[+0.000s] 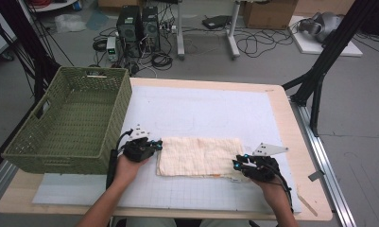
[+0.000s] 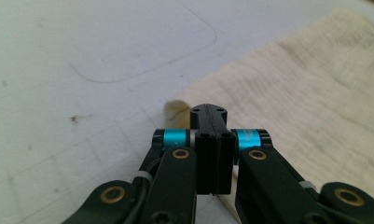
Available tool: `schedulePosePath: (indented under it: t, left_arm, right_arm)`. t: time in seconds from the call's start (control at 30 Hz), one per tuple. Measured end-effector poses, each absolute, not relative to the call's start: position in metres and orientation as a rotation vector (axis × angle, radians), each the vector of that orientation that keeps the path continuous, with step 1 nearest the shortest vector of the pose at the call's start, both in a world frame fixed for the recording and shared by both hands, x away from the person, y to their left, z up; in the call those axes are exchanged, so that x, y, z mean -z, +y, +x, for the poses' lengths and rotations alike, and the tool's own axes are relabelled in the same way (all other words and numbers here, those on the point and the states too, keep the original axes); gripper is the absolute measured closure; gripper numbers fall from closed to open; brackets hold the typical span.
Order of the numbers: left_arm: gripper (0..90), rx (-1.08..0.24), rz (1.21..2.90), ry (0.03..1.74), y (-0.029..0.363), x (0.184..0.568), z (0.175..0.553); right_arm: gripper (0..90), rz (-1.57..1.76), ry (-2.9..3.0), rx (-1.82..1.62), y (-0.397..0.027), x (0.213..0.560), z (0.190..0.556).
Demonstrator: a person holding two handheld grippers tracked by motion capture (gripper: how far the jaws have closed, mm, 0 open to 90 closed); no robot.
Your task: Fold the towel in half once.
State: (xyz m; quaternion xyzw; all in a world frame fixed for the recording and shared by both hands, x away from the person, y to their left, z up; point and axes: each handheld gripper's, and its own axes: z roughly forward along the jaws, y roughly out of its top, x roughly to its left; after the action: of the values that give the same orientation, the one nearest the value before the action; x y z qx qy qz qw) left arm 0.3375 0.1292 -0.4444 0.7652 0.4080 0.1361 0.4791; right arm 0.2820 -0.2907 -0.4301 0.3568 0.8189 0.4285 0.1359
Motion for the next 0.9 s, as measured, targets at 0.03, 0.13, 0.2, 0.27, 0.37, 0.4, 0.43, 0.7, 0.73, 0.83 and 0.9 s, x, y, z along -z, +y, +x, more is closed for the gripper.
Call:
schedulePosePath:
  t: [0.03, 0.13, 0.2, 0.27, 0.37, 0.4, 0.43, 0.7, 0.73, 0.83, 0.9]
  left_arm:
    - [89.7, -0.316, 1.866, 1.004, 0.130, 0.445, 0.338]
    - [85.9, -0.289, 1.890, 0.972, 0.124, 0.445, 0.336]
    - [65.2, -0.296, 1.909, 0.979, 0.118, 0.447, 0.336]
    - [57.7, -0.310, 1.932, 0.983, 0.114, 0.450, 0.337]
    - [70.7, -0.349, 1.985, 0.924, 0.108, 0.450, 0.333]
    - [84.7, -0.383, 2.004, 0.899, 0.106, 0.449, 0.331]
    - [88.5, -0.395, 1.999, 0.894, 0.104, 0.448, 0.330]
    - [89.1, -0.389, 1.874, 0.920, 0.121, 0.442, 0.332]
    - [89.2, -0.396, 1.868, 0.926, 0.122, 0.441, 0.332]
    - [89.4, -0.435, 1.855, 0.951, 0.124, 0.441, 0.335]
    - [89.5, -0.454, 1.853, 0.989, 0.127, 0.443, 0.338]
  right_arm:
    - [69.5, 1.031, 2.375, -1.232, -0.290, 0.431, 0.282]
    - [69.4, 1.032, 2.388, -1.208, -0.289, 0.432, 0.283]
    - [69.4, 1.033, 2.383, -1.209, -0.289, 0.432, 0.283]
    - [69.0, 1.032, 2.381, -1.209, -0.289, 0.432, 0.283]
    - [69.0, 1.039, 2.383, -1.215, -0.289, 0.432, 0.283]
    - [69.0, 1.040, 2.383, -1.220, -0.289, 0.431, 0.283]
    - [68.9, 1.037, 2.382, -1.218, -0.288, 0.431, 0.283]
    - [66.8, 1.049, 2.377, -1.211, -0.289, 0.432, 0.283]
    - [66.8, 1.040, 2.376, -1.208, -0.289, 0.432, 0.283]
    - [66.8, 1.045, 2.374, -1.205, -0.288, 0.432, 0.283]
    - [66.6, 1.051, 2.368, -1.208, -0.289, 0.432, 0.283]
